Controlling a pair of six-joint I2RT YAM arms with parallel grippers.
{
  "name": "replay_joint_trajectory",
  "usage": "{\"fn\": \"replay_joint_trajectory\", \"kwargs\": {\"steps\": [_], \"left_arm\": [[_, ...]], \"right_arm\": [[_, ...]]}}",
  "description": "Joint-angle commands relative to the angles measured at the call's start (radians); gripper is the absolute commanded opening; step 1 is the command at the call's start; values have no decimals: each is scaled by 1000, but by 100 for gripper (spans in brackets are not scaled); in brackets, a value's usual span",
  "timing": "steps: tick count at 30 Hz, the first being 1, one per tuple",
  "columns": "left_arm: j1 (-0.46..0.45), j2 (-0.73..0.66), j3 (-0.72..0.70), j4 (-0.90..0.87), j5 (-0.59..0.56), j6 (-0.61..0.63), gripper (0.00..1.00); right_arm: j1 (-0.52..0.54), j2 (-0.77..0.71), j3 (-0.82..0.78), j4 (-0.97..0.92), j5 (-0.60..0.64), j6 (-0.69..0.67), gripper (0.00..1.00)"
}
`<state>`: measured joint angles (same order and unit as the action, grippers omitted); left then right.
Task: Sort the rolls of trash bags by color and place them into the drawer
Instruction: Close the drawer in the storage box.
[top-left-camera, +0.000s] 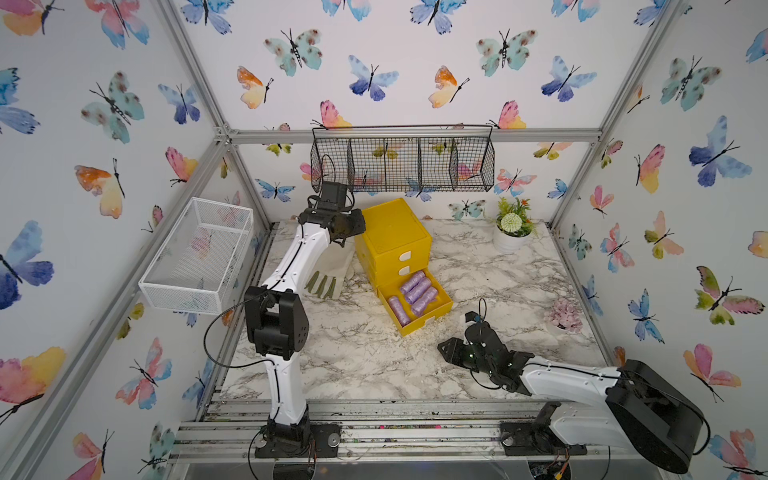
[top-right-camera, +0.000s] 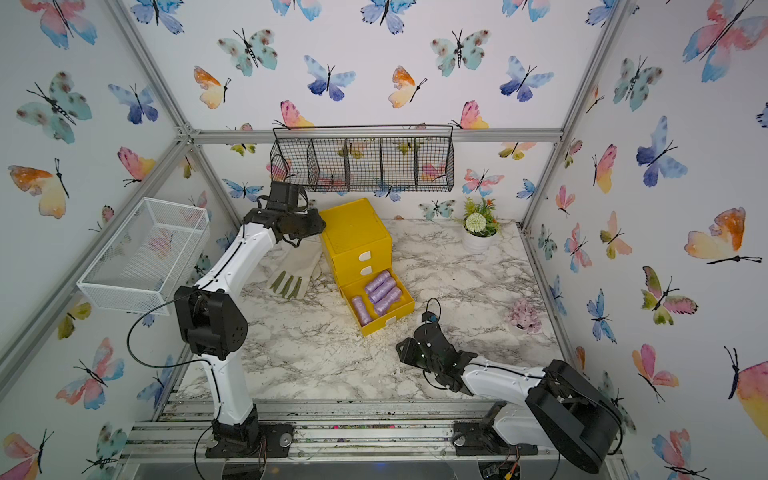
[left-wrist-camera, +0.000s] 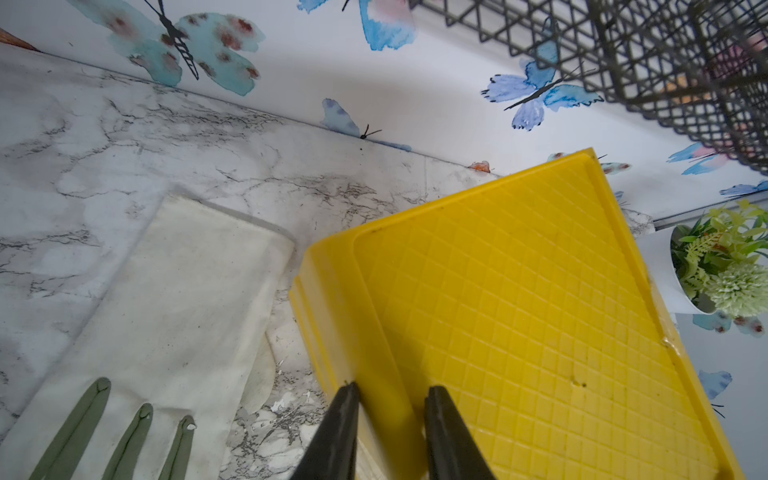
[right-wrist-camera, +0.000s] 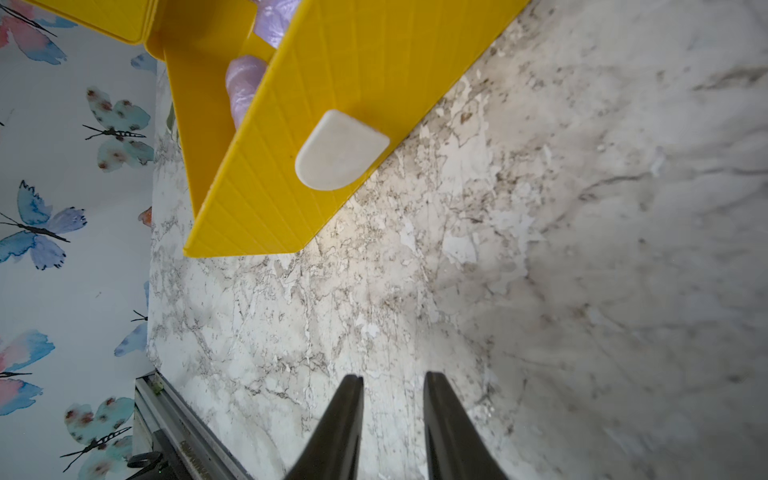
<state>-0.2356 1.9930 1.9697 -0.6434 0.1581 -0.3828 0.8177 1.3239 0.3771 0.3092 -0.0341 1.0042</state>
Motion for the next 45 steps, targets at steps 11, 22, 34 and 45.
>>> {"fn": "replay_joint_trajectory", "kwargs": {"steps": [11,22,34,45], "left_arm": [[-9,55,-38,-35,49,19,29],[-16,62,-40,-35,62,18,29],[-22,62,-43,-35,75,21,28],[-22,63,-47,-36,80,21,28]], "right_arm": [[-75,258,153,202,-70,-35,31],[-107,407,307,206,-122,-84,32],[-127,565,473,211,-122,-67,32],[-157,699,619,242,-116,-29,34]]}}
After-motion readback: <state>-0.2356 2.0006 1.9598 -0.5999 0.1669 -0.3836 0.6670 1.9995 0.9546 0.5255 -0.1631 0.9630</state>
